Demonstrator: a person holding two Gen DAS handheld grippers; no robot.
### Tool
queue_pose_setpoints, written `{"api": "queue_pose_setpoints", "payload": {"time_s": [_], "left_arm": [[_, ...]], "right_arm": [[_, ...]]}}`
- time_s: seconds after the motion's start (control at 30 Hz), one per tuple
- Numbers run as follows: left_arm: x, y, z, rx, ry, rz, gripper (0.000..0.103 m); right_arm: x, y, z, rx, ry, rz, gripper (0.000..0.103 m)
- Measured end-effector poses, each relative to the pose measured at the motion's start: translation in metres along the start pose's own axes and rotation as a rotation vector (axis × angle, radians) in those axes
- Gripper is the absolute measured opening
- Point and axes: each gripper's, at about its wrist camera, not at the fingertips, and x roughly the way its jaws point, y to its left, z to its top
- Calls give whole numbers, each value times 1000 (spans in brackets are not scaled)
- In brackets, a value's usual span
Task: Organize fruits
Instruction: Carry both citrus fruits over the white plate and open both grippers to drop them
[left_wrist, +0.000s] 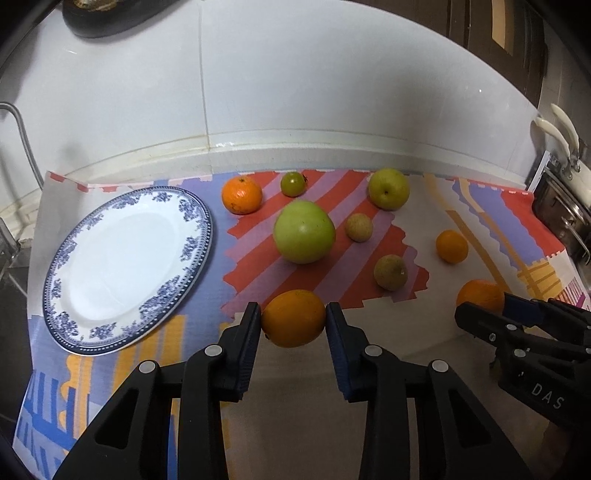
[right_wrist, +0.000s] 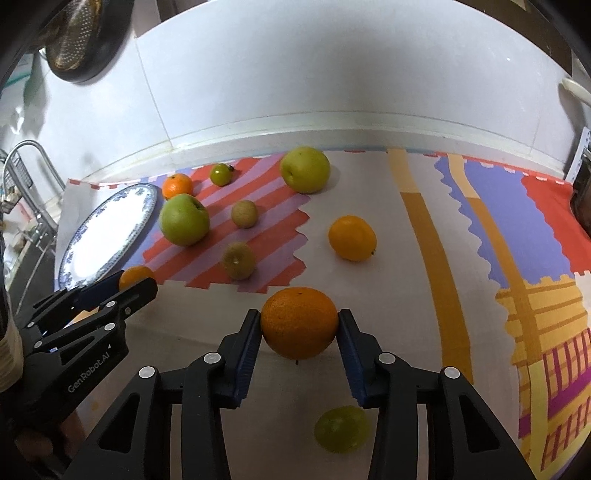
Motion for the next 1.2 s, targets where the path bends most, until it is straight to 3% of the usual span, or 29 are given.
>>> {"api": "queue_pose_setpoints", "payload": {"time_s": [0.33,0.73,1.2], "left_arm": [[-37,15,4,-38,-62,19,36],[-74,60,6,-85,-140,132,36],[-66,134,8,-128,-129,254,36]], "right_arm": [[-25,25,8,-66,-66,51,43],[-41,78,29,-166,-152,153,43],[-2,156,59,-289,-121,259,43]]}}
